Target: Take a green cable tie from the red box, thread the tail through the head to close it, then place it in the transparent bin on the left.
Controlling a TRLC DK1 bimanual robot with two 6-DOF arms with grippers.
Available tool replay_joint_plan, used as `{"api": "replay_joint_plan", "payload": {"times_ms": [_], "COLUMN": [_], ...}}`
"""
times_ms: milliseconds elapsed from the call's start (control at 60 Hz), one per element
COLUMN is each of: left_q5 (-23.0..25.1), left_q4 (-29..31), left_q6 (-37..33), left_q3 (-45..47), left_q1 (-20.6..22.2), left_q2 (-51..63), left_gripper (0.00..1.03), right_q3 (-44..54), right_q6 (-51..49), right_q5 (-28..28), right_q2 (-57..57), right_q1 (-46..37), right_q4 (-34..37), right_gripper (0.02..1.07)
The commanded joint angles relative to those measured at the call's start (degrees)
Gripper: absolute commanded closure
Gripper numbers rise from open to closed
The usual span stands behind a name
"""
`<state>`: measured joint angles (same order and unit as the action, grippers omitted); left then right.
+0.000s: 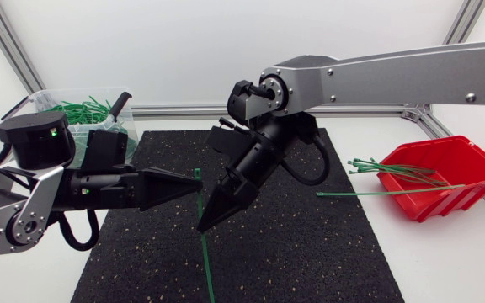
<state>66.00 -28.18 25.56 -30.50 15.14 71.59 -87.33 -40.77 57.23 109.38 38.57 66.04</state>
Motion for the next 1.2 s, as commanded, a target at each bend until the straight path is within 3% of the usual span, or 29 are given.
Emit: {"api": "replay_joint_plan", "payload": {"times_ms": [0,167,233,783,817,917,1050,1083,1100,1183], "left_q5": [0.98,0.98,0.98,1.42,1.77,2.38,3.26,3.44,3.44,3.52], "left_q4": [-1.00,-1.00,-1.00,-1.00,-1.00,-0.91,-0.82,-0.73,-0.73,-0.56], "left_q6": [1.51,1.60,1.68,2.48,3.09,4.50,6.52,6.96,7.40,9.16], "left_q3": [-0.08,0.18,0.18,0.09,-0.44,-1.49,-2.99,-3.42,-3.86,-5.62], "left_q1": [0.16,0.24,0.24,-0.99,-1.51,-2.92,-4.59,-4.94,-5.38,-6.61], "left_q2": [0.65,0.39,0.39,-0.58,-0.58,-0.66,-0.49,-0.31,-0.05,1.09], "left_gripper": [0.89,0.90,0.97,0.99,0.99,0.99,0.99,0.99,0.99,0.99], "right_q3": [-1.09,-0.91,-0.82,0.49,0.85,2.16,4.18,4.80,5.42,7.96], "right_q6": [-1.33,-1.33,-1.33,-0.80,-0.80,-0.80,2.98,3.42,3.24,3.16], "right_q5": [0.42,0.51,0.51,-0.63,-0.98,-3.18,-8.72,-9.95,-10.39,-11.62], "right_q2": [0.48,0.39,0.30,-0.93,-1.45,-3.74,-6.20,-6.90,-7.61,-10.51], "right_q1": [0.11,-0.07,-0.16,-0.07,-0.33,-1.30,-2.71,-2.88,-3.06,-3.41], "right_q4": [0.58,0.58,0.49,-1.27,-1.53,-2.32,-6.89,-8.12,-8.91,-12.60], "right_gripper": [1.01,1.01,1.01,1.01,0.96,0.62,0.31,0.20,0.07,0.05]}}
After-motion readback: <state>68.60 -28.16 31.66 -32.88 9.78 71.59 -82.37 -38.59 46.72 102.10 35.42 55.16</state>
